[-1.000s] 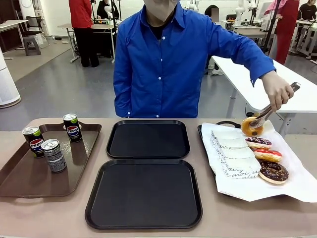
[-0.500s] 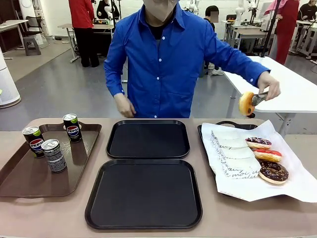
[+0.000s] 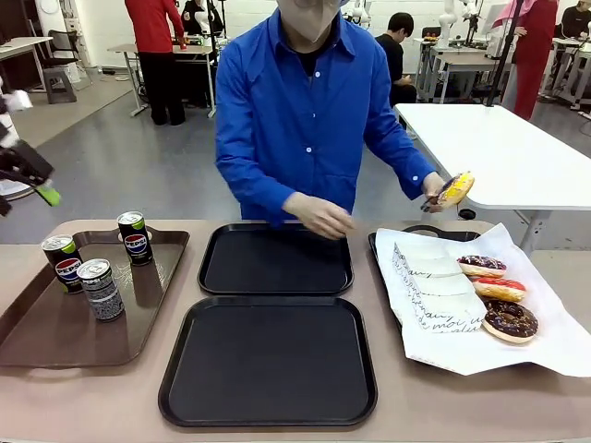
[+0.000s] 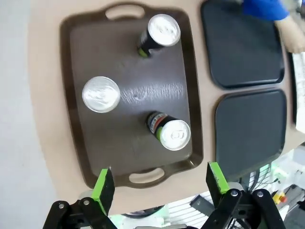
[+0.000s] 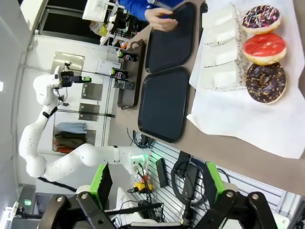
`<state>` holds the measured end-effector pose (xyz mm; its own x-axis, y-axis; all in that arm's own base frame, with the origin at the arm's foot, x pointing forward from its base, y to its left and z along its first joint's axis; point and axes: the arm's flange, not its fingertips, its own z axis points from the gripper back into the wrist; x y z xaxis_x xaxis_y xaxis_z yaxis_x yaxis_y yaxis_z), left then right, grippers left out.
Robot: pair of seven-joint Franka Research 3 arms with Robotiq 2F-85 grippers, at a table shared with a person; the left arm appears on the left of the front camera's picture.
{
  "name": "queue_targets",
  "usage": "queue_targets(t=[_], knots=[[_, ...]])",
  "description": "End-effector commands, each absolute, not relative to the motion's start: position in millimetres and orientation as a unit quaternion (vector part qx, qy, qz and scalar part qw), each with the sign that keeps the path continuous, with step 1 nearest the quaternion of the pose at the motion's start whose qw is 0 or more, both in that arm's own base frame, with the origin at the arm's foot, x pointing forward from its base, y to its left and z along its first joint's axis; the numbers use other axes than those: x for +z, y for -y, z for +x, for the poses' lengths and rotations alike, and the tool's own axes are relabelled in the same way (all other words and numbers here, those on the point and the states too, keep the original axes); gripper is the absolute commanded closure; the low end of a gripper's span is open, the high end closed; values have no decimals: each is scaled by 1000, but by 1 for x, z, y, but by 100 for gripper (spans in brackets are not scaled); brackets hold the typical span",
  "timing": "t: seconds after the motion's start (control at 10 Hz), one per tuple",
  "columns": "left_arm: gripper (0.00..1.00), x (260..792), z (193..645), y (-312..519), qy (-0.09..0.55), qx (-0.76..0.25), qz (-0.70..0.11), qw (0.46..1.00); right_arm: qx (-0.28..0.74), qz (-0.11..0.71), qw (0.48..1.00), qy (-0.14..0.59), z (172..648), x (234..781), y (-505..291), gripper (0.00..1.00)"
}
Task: Set up donuts and drinks on trays.
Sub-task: Pick up one Pepsi coke and place it on the Flat Tray.
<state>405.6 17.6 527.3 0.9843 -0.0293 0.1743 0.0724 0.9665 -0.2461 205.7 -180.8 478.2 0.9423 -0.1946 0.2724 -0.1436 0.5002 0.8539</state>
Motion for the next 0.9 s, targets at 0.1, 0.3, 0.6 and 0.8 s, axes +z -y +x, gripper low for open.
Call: queue_targets(t=[0.1,0.3,0.6,0.8], knots=[[0,502,417,20,26,-41,-82,995,-9,507,844,176,206,477,181,0],[0,476,423,41,2,-54,-43,998,-9,507,844,176,206,477,181,0],[0,469,421,43,-5,-66,-59,996,-9,507,844,176,206,477,181,0],[0,469,421,43,-5,-66,-59,996,-9,507,844,176,206,477,181,0]])
